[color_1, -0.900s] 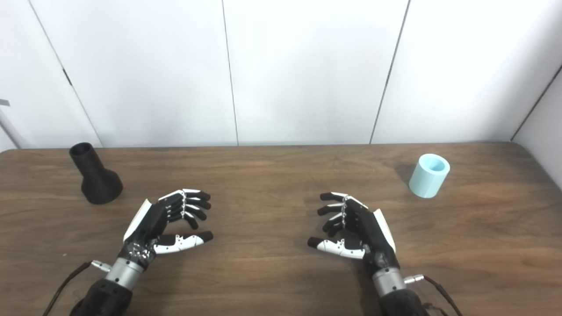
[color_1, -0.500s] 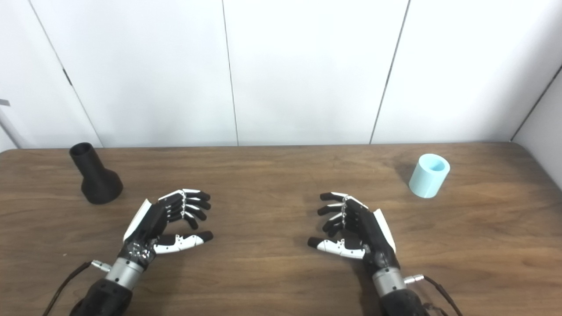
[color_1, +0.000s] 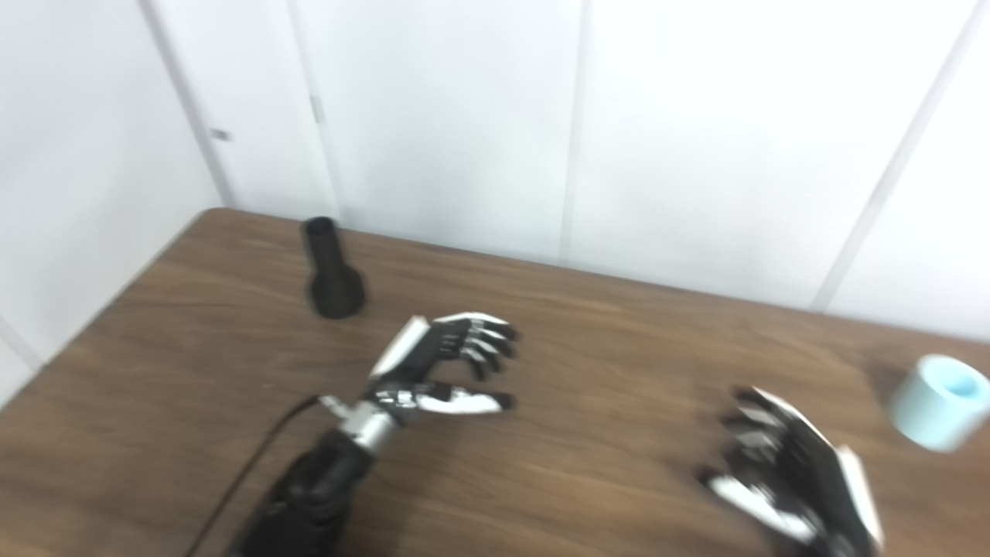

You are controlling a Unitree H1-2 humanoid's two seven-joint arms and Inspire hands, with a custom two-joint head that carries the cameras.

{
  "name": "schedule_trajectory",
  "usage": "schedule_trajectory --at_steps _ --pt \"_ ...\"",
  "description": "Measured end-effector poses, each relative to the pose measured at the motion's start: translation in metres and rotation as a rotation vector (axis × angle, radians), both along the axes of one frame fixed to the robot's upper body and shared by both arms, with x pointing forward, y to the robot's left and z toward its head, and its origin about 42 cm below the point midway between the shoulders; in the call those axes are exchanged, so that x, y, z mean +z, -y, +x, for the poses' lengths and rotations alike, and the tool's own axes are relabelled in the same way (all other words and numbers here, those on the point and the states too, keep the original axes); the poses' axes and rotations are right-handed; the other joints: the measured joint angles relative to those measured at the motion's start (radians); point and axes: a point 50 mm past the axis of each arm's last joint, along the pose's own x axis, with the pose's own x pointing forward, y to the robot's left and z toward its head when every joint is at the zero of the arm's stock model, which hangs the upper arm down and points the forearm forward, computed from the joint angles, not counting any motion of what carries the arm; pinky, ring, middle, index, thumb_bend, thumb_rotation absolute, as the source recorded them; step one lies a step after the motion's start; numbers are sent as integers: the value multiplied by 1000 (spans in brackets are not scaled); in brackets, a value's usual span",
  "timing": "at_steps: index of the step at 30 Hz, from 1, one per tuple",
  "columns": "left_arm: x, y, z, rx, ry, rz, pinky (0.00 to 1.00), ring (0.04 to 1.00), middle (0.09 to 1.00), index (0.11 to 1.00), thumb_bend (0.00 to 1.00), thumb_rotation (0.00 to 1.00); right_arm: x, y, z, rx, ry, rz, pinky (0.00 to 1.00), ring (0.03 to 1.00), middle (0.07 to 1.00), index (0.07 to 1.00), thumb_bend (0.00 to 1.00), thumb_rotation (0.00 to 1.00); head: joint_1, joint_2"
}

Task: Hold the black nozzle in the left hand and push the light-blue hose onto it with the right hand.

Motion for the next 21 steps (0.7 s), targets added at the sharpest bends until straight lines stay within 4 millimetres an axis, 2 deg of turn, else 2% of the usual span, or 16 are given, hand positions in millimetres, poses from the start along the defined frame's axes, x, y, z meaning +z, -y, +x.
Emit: schedule_trajectory --at_steps 3,4,6,10,15,17,21 --pt "1 3 2 42 16 6 557 668 672 657 717 121 1 -1 1 -8 3 -20 342 422 588 705 573 0 -2 0" --pt "1 3 2 60 24 3 574 675 677 659 718 139 1 -1 2 -10 4 -26 329 412 540 697 560 0 -8 -2" --pt "3 0 2 106 39 -5 594 684 684 671 717 169 1 -1 2 -13 3 -31 314 406 499 686 550 0 -8 -3" --pt "9 -10 -2 221 65 -29 572 663 677 649 690 185 3 -2 1 -13 6 -33 309 399 489 675 547 0 -5 -2" --pt "15 -25 -16 336 83 -37 489 582 640 629 647 152 6 -3 1 -12 2 -35 295 397 488 671 547 0 6 -2" --pt "15 -39 -24 375 71 -26 482 573 634 634 650 135 6 -3 1 -13 0 -36 291 394 488 666 547 0 8 -2" --pt "22 -86 -40 475 59 36 483 575 628 643 669 115 6 -2 1 -17 -5 -36 300 393 488 669 547 0 14 -2"
